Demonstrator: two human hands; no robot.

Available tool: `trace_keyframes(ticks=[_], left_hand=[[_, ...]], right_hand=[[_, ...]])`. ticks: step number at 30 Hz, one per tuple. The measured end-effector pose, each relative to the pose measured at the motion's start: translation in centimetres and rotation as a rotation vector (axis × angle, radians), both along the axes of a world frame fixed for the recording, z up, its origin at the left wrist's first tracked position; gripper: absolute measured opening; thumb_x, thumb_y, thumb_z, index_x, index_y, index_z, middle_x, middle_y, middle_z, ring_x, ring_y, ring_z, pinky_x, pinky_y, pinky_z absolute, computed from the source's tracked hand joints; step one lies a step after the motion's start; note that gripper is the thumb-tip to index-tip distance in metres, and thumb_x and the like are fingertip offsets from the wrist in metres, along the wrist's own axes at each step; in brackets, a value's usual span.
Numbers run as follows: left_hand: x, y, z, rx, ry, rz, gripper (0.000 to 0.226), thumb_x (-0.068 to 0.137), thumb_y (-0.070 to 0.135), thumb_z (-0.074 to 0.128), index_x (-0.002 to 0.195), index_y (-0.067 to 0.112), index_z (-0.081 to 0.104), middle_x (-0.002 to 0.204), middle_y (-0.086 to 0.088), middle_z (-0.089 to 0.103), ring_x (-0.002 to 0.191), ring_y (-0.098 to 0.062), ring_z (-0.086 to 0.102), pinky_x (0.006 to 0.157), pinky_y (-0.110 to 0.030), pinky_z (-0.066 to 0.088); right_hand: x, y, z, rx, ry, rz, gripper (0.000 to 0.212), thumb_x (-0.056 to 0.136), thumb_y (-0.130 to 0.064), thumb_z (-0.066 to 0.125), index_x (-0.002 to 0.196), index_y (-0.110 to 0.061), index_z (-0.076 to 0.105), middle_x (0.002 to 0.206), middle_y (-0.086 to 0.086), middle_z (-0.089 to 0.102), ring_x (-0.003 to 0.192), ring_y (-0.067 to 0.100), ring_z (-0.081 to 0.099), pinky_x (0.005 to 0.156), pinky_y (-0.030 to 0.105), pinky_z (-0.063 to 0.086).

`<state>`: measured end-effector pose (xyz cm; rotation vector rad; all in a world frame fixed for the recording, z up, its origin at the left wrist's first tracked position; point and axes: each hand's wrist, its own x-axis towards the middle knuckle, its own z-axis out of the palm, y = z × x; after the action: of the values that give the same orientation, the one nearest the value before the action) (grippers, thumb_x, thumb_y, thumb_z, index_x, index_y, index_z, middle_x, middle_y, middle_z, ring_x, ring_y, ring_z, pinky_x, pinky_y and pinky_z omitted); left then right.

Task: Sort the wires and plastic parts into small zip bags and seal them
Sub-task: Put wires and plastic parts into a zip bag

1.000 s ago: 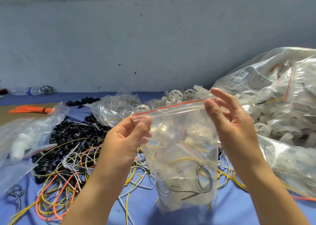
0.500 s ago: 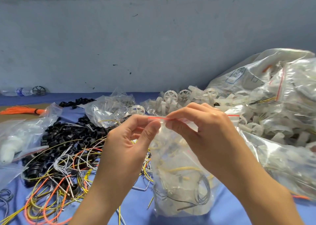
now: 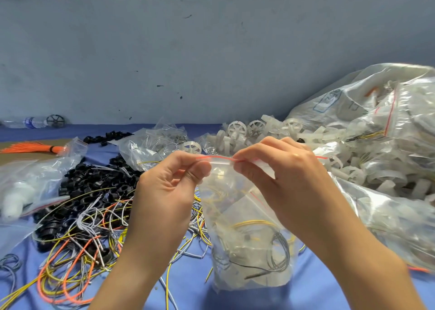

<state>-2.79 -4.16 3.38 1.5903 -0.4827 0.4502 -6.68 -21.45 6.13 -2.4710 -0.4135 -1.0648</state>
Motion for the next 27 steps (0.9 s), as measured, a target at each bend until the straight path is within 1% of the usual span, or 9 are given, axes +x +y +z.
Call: trace_keyframes(ticks=[5, 10, 14, 17, 19, 22, 23, 25, 27], left_hand=[[0.0, 0.3, -0.1, 0.017, -0.006, 0.015, 0.004, 0.084, 0.029, 0.068, 0.083, 0.028, 0.072, 0.075, 0.009, 0.072, 0.068, -0.003, 0.061, 0.066, -0.012, 0.048], [0.0, 0.3, 0.0, 0.012, -0.012, 0.012, 0.006, 0.087, 0.025, 0.068, 0.083, 0.027, 0.072, 0.077, 0.009, 0.073, 0.069, -0.001, 0.062, 0.066, -0.010, 0.047], [0.1, 0.5, -0.1, 0.002, 0.008, 0.015, 0.010, 0.087, 0.030, 0.066, 0.081, 0.024, 0.071, 0.074, 0.007, 0.071, 0.067, -0.001, 0.061, 0.065, -0.009, 0.046], [0.1, 0.7, -0.1, 0.000, 0.034, 0.006, 0.012, 0.086, 0.035, 0.065, 0.083, 0.026, 0.072, 0.078, 0.005, 0.072, 0.071, -0.003, 0.063, 0.066, -0.009, 0.047], [0.1, 0.8, -0.1, 0.004, 0.063, -0.042, 0.013, 0.085, 0.039, 0.066, 0.088, 0.028, 0.073, 0.083, 0.004, 0.074, 0.076, -0.010, 0.067, 0.070, -0.016, 0.052], [0.2, 1.0, 0.0, 0.035, 0.111, -0.175, 0.019, 0.081, 0.038, 0.071, 0.096, 0.028, 0.074, 0.093, -0.001, 0.076, 0.092, -0.026, 0.070, 0.084, -0.037, 0.055], [0.2, 1.0, 0.0, 0.037, 0.121, -0.219, 0.020, 0.080, 0.036, 0.071, 0.097, 0.027, 0.074, 0.095, -0.001, 0.076, 0.092, -0.026, 0.070, 0.084, -0.038, 0.056], [0.2, 0.8, 0.2, 0.032, 0.129, -0.294, 0.019, 0.081, 0.031, 0.070, 0.099, 0.026, 0.075, 0.095, 0.000, 0.076, 0.091, -0.020, 0.072, 0.080, -0.028, 0.058], [0.1, 0.4, 0.2, 0.026, 0.121, -0.329, 0.018, 0.084, 0.026, 0.068, 0.100, 0.023, 0.076, 0.095, 0.001, 0.077, 0.090, -0.017, 0.073, 0.076, -0.021, 0.056]], right_hand=[[0.0, 0.1, 0.0, 0.021, -0.029, -0.053, 0.020, 0.090, -0.040, 0.057, 0.091, -0.029, 0.074, 0.085, -0.012, 0.069, 0.079, 0.021, 0.058, 0.083, 0.046, 0.047], [-0.1, 0.2, 0.0, -0.033, -0.058, -0.095, 0.021, 0.092, -0.042, 0.056, 0.092, -0.030, 0.073, 0.084, -0.012, 0.068, 0.078, 0.021, 0.059, 0.083, 0.043, 0.046], [0.0, -0.1, -0.1, -0.079, -0.048, -0.086, 0.023, 0.093, -0.042, 0.055, 0.094, -0.030, 0.073, 0.085, -0.012, 0.067, 0.077, 0.021, 0.057, 0.084, 0.040, 0.044], [0.0, -0.5, -0.2, -0.100, -0.058, -0.106, 0.022, 0.093, -0.041, 0.055, 0.094, -0.029, 0.074, 0.084, -0.011, 0.066, 0.075, 0.022, 0.057, 0.084, 0.041, 0.044], [-0.1, -0.6, -0.1, -0.103, -0.067, -0.110, 0.023, 0.093, -0.041, 0.055, 0.093, -0.029, 0.074, 0.084, -0.012, 0.066, 0.074, 0.022, 0.057, 0.083, 0.041, 0.045], [-0.2, -0.7, 0.0, -0.099, -0.065, -0.088, 0.025, 0.094, -0.043, 0.052, 0.093, -0.030, 0.074, 0.083, -0.013, 0.066, 0.075, 0.020, 0.056, 0.083, 0.041, 0.045], [-0.2, -0.8, 0.1, -0.102, -0.063, -0.079, 0.027, 0.094, -0.044, 0.050, 0.093, -0.030, 0.074, 0.084, -0.014, 0.066, 0.075, 0.020, 0.057, 0.084, 0.041, 0.044], [-0.2, -0.8, 0.1, -0.108, -0.059, -0.066, 0.031, 0.095, -0.045, 0.047, 0.094, -0.030, 0.073, 0.085, -0.015, 0.066, 0.076, 0.019, 0.056, 0.084, 0.040, 0.043], [-0.2, -0.8, 0.1, -0.114, -0.060, -0.060, 0.031, 0.096, -0.045, 0.046, 0.094, -0.030, 0.073, 0.085, -0.016, 0.066, 0.076, 0.018, 0.055, 0.085, 0.039, 0.043]])
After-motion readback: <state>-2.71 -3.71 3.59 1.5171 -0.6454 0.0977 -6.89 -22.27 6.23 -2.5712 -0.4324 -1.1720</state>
